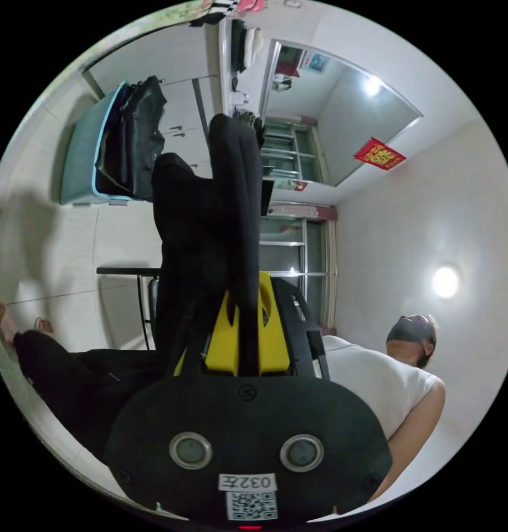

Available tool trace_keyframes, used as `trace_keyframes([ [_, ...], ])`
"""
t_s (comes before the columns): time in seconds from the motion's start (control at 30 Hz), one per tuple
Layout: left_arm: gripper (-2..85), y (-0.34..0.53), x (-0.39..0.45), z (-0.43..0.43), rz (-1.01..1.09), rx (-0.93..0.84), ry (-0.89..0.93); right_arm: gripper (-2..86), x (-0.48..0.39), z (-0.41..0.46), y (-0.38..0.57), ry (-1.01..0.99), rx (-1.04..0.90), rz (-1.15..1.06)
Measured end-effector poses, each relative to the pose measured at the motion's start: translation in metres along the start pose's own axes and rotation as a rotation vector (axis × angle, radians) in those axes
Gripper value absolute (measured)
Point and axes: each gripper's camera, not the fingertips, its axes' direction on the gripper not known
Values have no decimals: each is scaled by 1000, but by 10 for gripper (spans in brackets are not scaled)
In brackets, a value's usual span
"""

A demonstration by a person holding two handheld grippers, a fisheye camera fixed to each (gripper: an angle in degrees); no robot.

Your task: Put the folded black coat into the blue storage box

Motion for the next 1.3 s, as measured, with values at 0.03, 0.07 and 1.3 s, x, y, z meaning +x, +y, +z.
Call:
trace_keyframes([
  [0.03, -5, -1, 8, 0, -6, -13, -7, 30, -1, 1, 2, -3, 18, 2],
  [0.07, -6, -4, 24, -1, -14, -38, -16, 30, -3, 2, 4, -10, 59, 9],
  [1.3, -7, 20, 509, 61, -278, -657, -278, 31, -51, 62, 0, 143, 665, 149],
])
